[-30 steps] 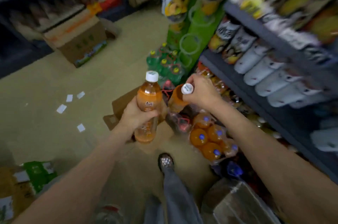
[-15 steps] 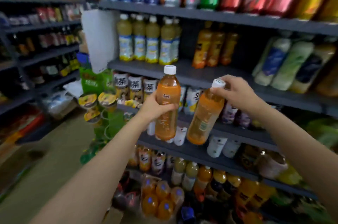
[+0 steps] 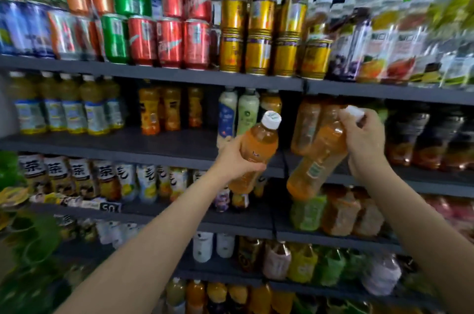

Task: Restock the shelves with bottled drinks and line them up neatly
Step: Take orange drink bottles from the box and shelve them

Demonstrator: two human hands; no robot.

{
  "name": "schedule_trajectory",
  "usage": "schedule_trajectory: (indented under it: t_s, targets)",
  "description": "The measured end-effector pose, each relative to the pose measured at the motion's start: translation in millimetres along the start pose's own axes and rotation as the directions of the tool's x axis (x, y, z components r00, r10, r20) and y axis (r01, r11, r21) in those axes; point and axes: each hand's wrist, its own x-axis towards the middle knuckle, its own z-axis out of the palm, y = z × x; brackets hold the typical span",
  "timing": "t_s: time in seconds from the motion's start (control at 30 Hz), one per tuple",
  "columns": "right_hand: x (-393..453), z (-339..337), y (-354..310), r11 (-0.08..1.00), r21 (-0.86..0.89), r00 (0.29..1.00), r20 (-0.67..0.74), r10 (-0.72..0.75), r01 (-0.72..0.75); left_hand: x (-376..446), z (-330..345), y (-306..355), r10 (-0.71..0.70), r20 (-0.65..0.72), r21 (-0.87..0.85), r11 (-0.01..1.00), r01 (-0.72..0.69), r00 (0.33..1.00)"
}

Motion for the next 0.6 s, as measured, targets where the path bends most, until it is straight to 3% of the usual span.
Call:
schedule_trajectory:
  t_s: [0.13,0.23,0.47,0.6]
  targets:
    - [56.7,-40.8,21.5,0.976,-0.092,0.98,0.002,-0.198,0.198,29.5,66.9,30.5,-0.022,-0.002,-0.035,0.999,0.022,1.0]
    - [86.4,-47.1,47.5,0.964,-0.119,0.971,0.028,-0.236,0.237,47.8,89.8,36.9,-0.035,-0.051,-0.041,0.999,0.033,0.998]
    - [129.3,-36.4,97.8,0.988,-0.083,0.99,0.067,-0.125,0.131,80.2,115.2,38.6,-0.1,-0.171,-0.028,0.995,0.096,0.98]
    - [146.2,-17.3,111.1,0.996,-0.087,0.971,0.24,0.011,0.01,105.4,132.0,37.2,-0.176,-0.212,-0.104,0.982,0.157,0.961]
